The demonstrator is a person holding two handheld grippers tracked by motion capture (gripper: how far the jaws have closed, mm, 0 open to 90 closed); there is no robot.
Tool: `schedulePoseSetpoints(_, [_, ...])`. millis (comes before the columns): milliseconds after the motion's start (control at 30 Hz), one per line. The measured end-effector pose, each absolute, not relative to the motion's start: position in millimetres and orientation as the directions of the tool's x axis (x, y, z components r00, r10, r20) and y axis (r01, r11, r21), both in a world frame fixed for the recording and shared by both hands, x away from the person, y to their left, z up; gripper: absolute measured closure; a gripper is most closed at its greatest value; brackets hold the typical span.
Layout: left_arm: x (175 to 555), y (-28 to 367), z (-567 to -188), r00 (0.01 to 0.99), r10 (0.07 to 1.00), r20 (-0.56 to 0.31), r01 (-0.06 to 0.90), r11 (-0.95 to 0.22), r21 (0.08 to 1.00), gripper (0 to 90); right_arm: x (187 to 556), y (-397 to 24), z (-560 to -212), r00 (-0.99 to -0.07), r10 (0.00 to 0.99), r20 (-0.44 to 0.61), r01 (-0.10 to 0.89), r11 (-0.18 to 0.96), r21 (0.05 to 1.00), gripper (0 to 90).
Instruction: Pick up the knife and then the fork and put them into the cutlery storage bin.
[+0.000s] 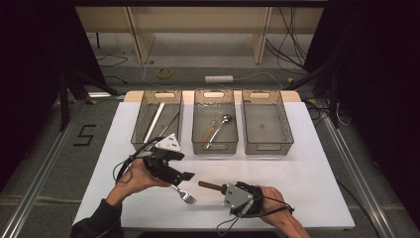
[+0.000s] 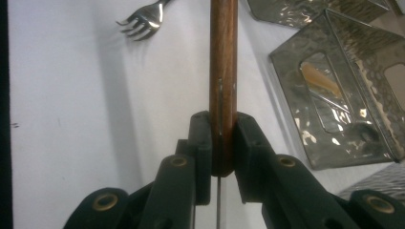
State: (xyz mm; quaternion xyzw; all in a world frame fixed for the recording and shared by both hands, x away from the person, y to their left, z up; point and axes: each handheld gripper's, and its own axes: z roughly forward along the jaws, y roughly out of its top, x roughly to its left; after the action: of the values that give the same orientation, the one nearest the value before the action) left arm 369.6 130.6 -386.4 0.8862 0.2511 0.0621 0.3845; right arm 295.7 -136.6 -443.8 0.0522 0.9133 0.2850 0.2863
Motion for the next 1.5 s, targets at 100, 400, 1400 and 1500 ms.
schedulePoseSetpoints(100, [369, 137, -391, 0.855, 0.512, -0.079, 0.398, -0.552, 0.733, 23.9, 298, -140, -442, -0.835, 0.285, -0.471, -0.039, 0.822, 0.568, 79.4])
schedulePoseSetpoints(400, [364, 157, -408, 0.812, 0.575, -0.099, 0.405, -0.434, 0.805, 23.8, 320, -163, -422, -0.813, 0.42, -0.404, 0.065, 0.754, 0.653, 79.5])
schedulePoseSetpoints(1400, [339, 189, -431, 0.703, 0.706, -0.087, 0.403, -0.295, 0.866, 20.8, 423, -223, -357, -0.67, 0.737, -0.087, 0.395, 0.454, 0.799, 79.5])
schedulePoseSetpoints(1500, [337, 190, -432, 0.703, 0.705, -0.092, 0.404, -0.29, 0.868, 20.7, 433, -225, -351, -0.658, 0.748, -0.085, 0.406, 0.447, 0.797, 79.5])
